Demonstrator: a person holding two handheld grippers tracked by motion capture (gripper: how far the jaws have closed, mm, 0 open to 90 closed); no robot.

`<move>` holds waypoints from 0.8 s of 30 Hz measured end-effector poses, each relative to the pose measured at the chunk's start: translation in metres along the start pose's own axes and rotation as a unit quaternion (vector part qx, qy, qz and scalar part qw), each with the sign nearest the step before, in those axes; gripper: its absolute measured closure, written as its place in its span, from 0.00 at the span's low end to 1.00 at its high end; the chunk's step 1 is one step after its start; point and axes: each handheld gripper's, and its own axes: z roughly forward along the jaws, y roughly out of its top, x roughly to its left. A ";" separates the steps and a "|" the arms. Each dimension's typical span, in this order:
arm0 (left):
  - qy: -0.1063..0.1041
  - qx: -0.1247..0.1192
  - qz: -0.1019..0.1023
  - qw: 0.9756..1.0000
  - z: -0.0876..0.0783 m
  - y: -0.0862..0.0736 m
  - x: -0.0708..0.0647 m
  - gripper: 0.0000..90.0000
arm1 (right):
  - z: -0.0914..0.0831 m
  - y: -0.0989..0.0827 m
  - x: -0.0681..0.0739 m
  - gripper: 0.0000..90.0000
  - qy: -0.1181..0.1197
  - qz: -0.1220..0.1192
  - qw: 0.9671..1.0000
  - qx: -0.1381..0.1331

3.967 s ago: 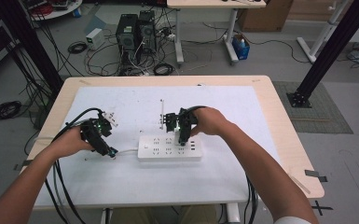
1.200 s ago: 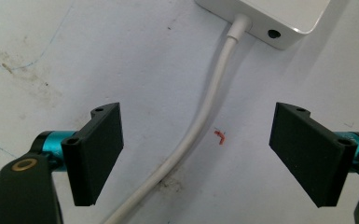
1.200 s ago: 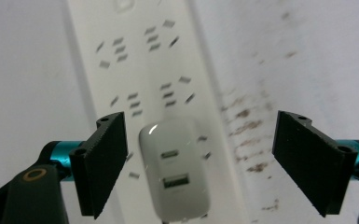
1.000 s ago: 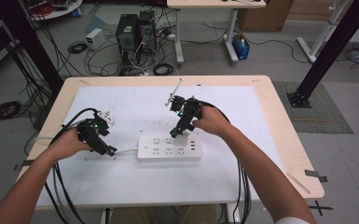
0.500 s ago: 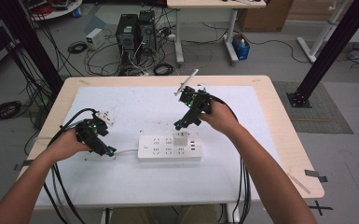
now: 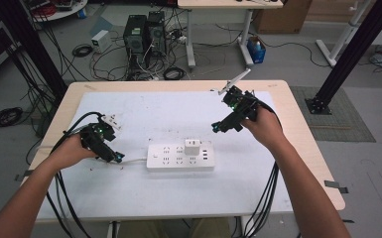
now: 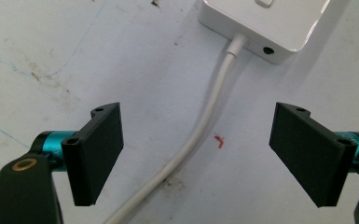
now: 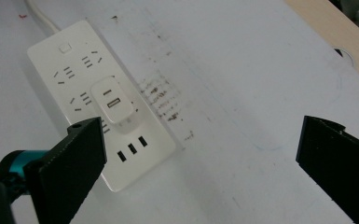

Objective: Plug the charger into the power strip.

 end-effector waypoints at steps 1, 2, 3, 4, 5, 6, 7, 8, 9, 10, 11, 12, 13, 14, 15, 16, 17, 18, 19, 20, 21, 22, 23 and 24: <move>0.002 -0.004 -0.003 1.000 0.000 0.001 0.000 0.20 | -0.002 -0.002 0.000 0.01 -0.002 0.002 1.000 -0.001; 0.004 -0.005 -0.004 1.000 -0.001 0.001 0.000 0.20 | -0.004 -0.005 0.000 0.01 -0.005 0.002 1.000 -0.003; 0.005 -0.006 -0.007 1.000 -0.001 0.002 -0.001 0.20 | -0.006 -0.009 0.000 0.01 -0.010 0.011 1.000 -0.002; 0.008 -0.007 -0.009 1.000 0.000 0.002 -0.001 0.20 | -0.008 -0.012 0.000 0.01 -0.013 0.012 1.000 -0.004; 0.009 -0.006 -0.009 1.000 0.000 0.002 -0.001 0.20 | -0.009 -0.016 0.000 0.01 -0.017 0.018 1.000 -0.005; 0.010 -0.003 -0.007 1.000 -0.001 0.002 -0.001 0.20 | -0.011 -0.020 0.000 0.01 -0.020 0.020 1.000 -0.004; 0.012 -0.004 -0.008 1.000 -0.001 0.002 -0.002 0.20 | -0.013 -0.025 0.001 0.01 -0.024 0.027 0.999 -0.003; 0.013 -0.004 -0.008 1.000 -0.001 0.002 -0.002 0.20 | -0.016 -0.030 0.001 0.01 -0.031 0.031 0.999 -0.002; 0.016 -0.005 -0.009 1.000 -0.001 0.002 -0.002 0.20 | -0.018 -0.035 0.001 0.01 -0.035 0.037 0.999 -0.002; 0.017 -0.006 -0.010 1.000 -0.002 0.002 -0.002 0.20 | -0.020 -0.040 0.001 0.01 -0.040 0.047 0.998 -0.004; 0.020 -0.008 -0.011 1.000 -0.003 0.001 -0.002 0.20 | -0.022 -0.046 0.000 0.01 -0.045 0.055 0.997 -0.006; 0.021 -0.010 -0.014 1.000 -0.003 0.001 -0.002 0.20 | -0.024 -0.052 0.000 0.01 -0.049 0.061 0.997 -0.009; 0.021 -0.014 -0.015 1.000 -0.003 0.001 -0.002 0.20 | -0.026 -0.056 -0.001 0.01 -0.053 0.065 0.996 -0.011; 0.021 -0.017 -0.017 0.999 -0.003 0.000 -0.003 0.20 | -0.027 -0.064 0.000 0.01 -0.057 0.074 0.996 -0.012; 0.022 -0.017 -0.019 0.999 -0.002 0.000 -0.003 0.20 | -0.028 -0.070 0.000 0.01 -0.060 0.079 0.995 -0.012; 0.024 -0.017 -0.019 0.999 -0.002 0.000 -0.003 0.20 | -0.029 -0.076 0.000 0.01 -0.064 0.085 0.994 -0.013; 0.023 -0.017 -0.018 0.999 -0.002 0.000 -0.003 0.20 | -0.030 -0.081 0.000 0.01 -0.067 0.090 0.994 -0.014; 0.023 -0.017 -0.019 0.999 -0.002 -0.001 -0.003 0.20 | -0.030 -0.085 0.000 0.01 -0.068 0.095 0.993 -0.015; 0.022 -0.017 -0.018 0.999 -0.002 -0.001 -0.003 0.20 | -0.031 -0.090 0.001 0.01 -0.070 0.099 0.992 -0.018; 0.022 -0.019 -0.018 0.999 -0.001 -0.001 -0.004 0.20 | -0.031 -0.094 0.001 0.01 -0.073 0.103 0.992 -0.019; 0.021 -0.020 -0.020 0.999 -0.001 -0.002 -0.004 0.20 | -0.031 -0.097 0.001 0.01 -0.075 0.105 0.991 -0.021; 0.022 -0.020 -0.021 0.999 -0.001 -0.002 -0.004 0.20 | -0.031 -0.100 0.002 0.01 -0.077 0.109 0.991 -0.020; 0.022 -0.023 -0.024 0.999 -0.001 -0.003 -0.004 0.20 | -0.030 -0.103 0.002 0.01 -0.079 0.111 0.990 -0.021; 0.022 -0.026 -0.026 0.999 0.000 -0.004 -0.003 0.20 | -0.029 -0.106 0.003 0.01 -0.080 0.114 0.990 -0.022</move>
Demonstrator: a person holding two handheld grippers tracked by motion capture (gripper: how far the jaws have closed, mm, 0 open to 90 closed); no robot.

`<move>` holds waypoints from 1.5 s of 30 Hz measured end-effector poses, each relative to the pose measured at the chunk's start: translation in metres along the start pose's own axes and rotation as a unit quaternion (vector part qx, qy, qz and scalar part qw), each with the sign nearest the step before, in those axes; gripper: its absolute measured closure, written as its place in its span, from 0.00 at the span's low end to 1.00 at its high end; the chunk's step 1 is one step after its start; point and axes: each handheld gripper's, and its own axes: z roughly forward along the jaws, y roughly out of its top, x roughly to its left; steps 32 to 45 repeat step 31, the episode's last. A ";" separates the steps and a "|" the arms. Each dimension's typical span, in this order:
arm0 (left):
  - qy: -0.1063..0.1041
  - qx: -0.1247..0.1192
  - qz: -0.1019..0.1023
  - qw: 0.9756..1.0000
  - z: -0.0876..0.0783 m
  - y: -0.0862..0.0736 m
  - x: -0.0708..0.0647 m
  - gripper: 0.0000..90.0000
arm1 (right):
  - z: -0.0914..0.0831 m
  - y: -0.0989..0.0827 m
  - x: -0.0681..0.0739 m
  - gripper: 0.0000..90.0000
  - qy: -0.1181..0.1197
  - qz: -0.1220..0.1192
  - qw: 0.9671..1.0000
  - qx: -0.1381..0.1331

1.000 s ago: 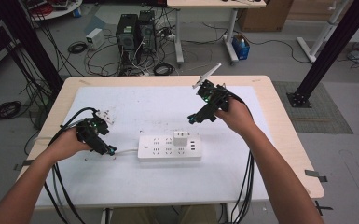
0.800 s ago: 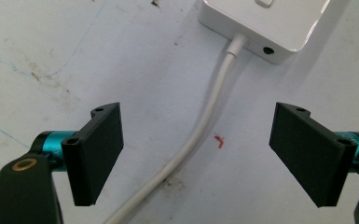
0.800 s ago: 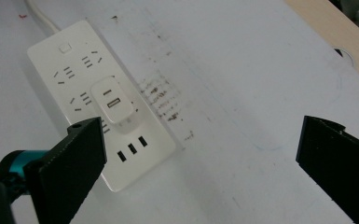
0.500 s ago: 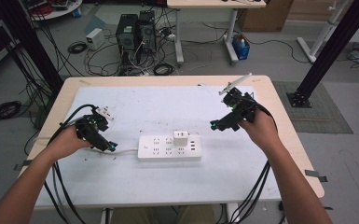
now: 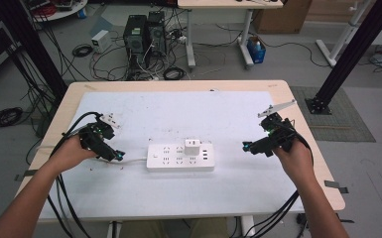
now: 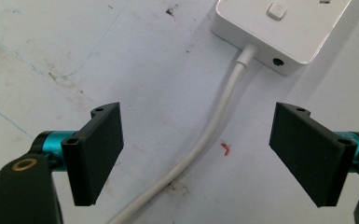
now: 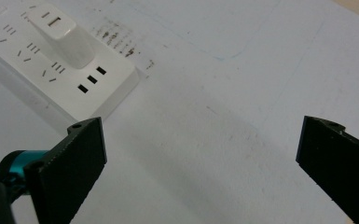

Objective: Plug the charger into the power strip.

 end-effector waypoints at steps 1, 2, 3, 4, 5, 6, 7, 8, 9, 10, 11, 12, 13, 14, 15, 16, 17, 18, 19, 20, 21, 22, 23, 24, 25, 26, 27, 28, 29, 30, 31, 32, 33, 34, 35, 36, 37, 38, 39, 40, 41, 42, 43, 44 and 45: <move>0.000 0.000 -0.001 1.000 0.000 -0.001 0.000 0.20 | 0.001 -0.003 0.000 0.01 -0.001 0.002 1.000 0.000; 0.000 -0.001 -0.004 1.000 0.001 -0.001 0.000 0.20 | 0.001 -0.005 0.000 0.01 -0.003 0.005 1.000 0.001; 0.000 -0.001 -0.004 1.000 0.001 -0.001 0.000 0.20 | 0.001 -0.005 0.000 0.01 -0.003 0.005 1.000 0.001; 0.001 0.000 -0.004 1.000 0.002 -0.003 0.000 0.20 | 0.004 -0.011 -0.001 0.01 -0.004 0.011 1.000 -0.001; 0.001 -0.002 -0.006 1.000 0.002 -0.004 0.000 0.20 | 0.005 -0.012 -0.001 0.01 -0.005 0.014 1.000 -0.001; 0.001 -0.002 -0.007 1.000 0.002 -0.005 0.001 0.20 | 0.006 -0.013 -0.002 0.01 -0.005 0.017 1.000 -0.002; 0.002 -0.002 -0.008 1.000 0.002 -0.005 0.001 0.20 | 0.006 -0.014 -0.002 0.01 -0.004 0.018 1.000 -0.004; 0.002 -0.002 -0.010 1.000 0.002 -0.006 0.001 0.20 | 0.007 -0.015 -0.001 0.01 -0.005 0.018 1.000 -0.004; 0.003 -0.002 -0.010 1.000 0.002 -0.006 0.001 0.20 | 0.007 -0.015 -0.001 0.01 -0.006 0.016 1.000 -0.005; 0.003 -0.002 -0.010 1.000 0.002 -0.006 0.001 0.20 | 0.008 -0.015 -0.001 0.01 -0.006 0.017 1.000 -0.004; 0.003 -0.002 -0.009 1.000 0.002 -0.006 0.001 0.20 | 0.008 -0.015 0.000 0.01 -0.006 0.017 1.000 -0.005; 0.003 -0.002 -0.009 1.000 0.002 -0.006 0.001 0.20 | 0.008 -0.015 0.000 0.01 -0.006 0.017 1.000 -0.005; 0.003 -0.002 -0.008 1.000 0.002 -0.007 0.000 0.20 | 0.008 -0.016 0.000 0.01 -0.006 0.017 1.000 -0.005; 0.004 -0.001 -0.008 1.000 0.002 -0.007 0.000 0.20 | 0.008 -0.016 0.000 0.01 -0.006 0.017 1.000 -0.005; 0.003 0.000 -0.010 1.000 0.002 -0.007 0.000 0.20 | 0.008 -0.016 0.000 0.01 -0.006 0.018 1.000 -0.005; 0.004 -0.002 -0.011 1.000 0.003 -0.008 0.000 0.20 | 0.009 -0.016 0.000 0.01 -0.006 0.018 1.000 -0.005; 0.004 -0.004 -0.012 1.000 0.003 -0.008 0.000 0.20 | 0.009 -0.016 0.000 0.01 -0.006 0.018 1.000 -0.005; 0.005 -0.003 -0.012 1.000 0.003 -0.009 0.000 0.20 | 0.009 -0.016 0.000 0.01 -0.005 0.018 1.000 -0.004; 0.005 -0.003 -0.012 1.000 0.003 -0.009 0.000 0.20 | 0.009 -0.016 0.000 0.01 -0.005 0.018 1.000 -0.004; 0.004 -0.004 -0.014 1.000 0.004 -0.011 0.000 0.20 | 0.010 -0.016 0.000 0.01 -0.005 0.017 1.000 -0.004; 0.005 -0.003 -0.016 1.000 0.004 -0.011 0.000 0.20 | 0.011 -0.017 0.000 0.01 -0.007 0.017 1.000 -0.004; 0.005 -0.006 -0.017 1.000 0.005 -0.012 0.001 0.20 | 0.011 -0.017 0.000 0.01 -0.006 0.018 1.000 -0.005; 0.006 -0.006 -0.017 1.000 0.005 -0.012 0.001 0.20 | 0.012 -0.017 0.000 0.01 -0.006 0.019 1.000 -0.004; 0.008 -0.008 -0.019 1.000 0.005 -0.013 0.001 0.20 | 0.013 -0.018 0.001 0.01 -0.007 0.020 1.000 -0.003; 0.009 -0.009 -0.020 1.000 0.005 -0.013 0.001 0.20 | 0.014 -0.019 0.001 0.01 -0.007 0.019 1.000 -0.003; 0.010 -0.008 -0.027 1.000 0.006 -0.014 0.001 0.20 | 0.014 -0.019 0.001 0.01 -0.006 0.020 1.000 -0.003; 0.011 -0.003 -0.033 0.999 0.008 -0.014 0.002 0.20 | 0.015 -0.020 0.002 0.01 -0.006 0.022 1.000 -0.003; 0.012 -0.003 -0.038 0.999 0.009 -0.014 0.002 0.20 | 0.016 -0.021 0.002 0.01 -0.007 0.023 1.000 -0.002; 0.013 -0.003 -0.037 0.999 0.009 -0.015 0.003 0.20 | 0.017 -0.022 0.002 0.01 -0.007 0.024 1.000 -0.001; 0.013 -0.003 -0.037 0.999 0.010 -0.016 0.003 0.20 | 0.018 -0.023 0.002 0.01 -0.005 0.026 1.000 -0.001; 0.016 -0.005 -0.039 0.999 0.010 -0.016 0.003 0.20 | 0.019 -0.024 0.002 0.01 -0.007 0.027 1.000 0.000; 0.016 -0.005 -0.039 0.999 0.010 -0.016 0.003 0.20 | 0.019 -0.024 0.002 0.01 -0.007 0.027 1.000 0.000; 0.016 -0.005 -0.039 0.999 0.010 -0.016 0.003 0.20 | 0.019 -0.024 0.002 0.01 -0.007 0.027 1.000 0.000; 0.016 -0.005 -0.039 0.999 0.010 -0.016 0.003 0.20 | 0.019 -0.024 0.002 0.01 -0.007 0.027 1.000 0.000; 0.016 -0.005 -0.039 0.999 0.010 -0.016 0.003 0.20 | 0.019 -0.024 0.002 0.01 -0.007 0.027 1.000 0.000; 0.016 -0.005 -0.039 0.999 0.010 -0.016 0.003 0.20 | 0.019 -0.024 0.002 0.01 -0.007 0.027 1.000 0.000; 0.016 -0.005 -0.039 0.999 0.010 -0.016 0.003 0.20 | 0.019 -0.024 0.002 0.01 -0.007 0.027 1.000 0.000; 0.016 -0.005 -0.039 0.999 0.010 -0.016 0.003 0.20 | 0.019 -0.024 0.002 0.01 -0.007 0.027 1.000 0.000; 0.016 -0.005 -0.039 0.999 0.010 -0.016 0.003 0.20 | 0.019 -0.024 0.002 0.01 -0.007 0.027 1.000 0.000; 0.016 -0.005 -0.039 0.999 0.010 -0.016 0.003 0.20 | 0.019 -0.024 0.002 0.01 -0.007 0.027 1.000 0.000; 0.016 -0.005 -0.039 0.999 0.010 -0.016 0.003 0.20 | 0.019 -0.024 0.002 0.01 -0.007 0.027 1.000 0.000; 0.016 -0.005 -0.039 0.999 0.010 -0.016 0.003 0.20 | 0.019 -0.024 0.002 0.01 -0.007 0.027 1.000 0.000; 0.016 -0.005 -0.039 0.999 0.010 -0.016 0.003 0.20 | 0.019 -0.024 0.002 0.01 -0.007 0.027 1.000 0.000; 0.016 -0.005 -0.039 0.999 0.010 -0.016 0.003 0.20 | 0.019 -0.024 0.002 0.01 -0.007 0.027 1.000 0.000; 0.016 -0.005 -0.039 0.999 0.010 -0.016 0.003 0.20 | 0.019 -0.024 0.002 0.01 -0.007 0.027 1.000 0.000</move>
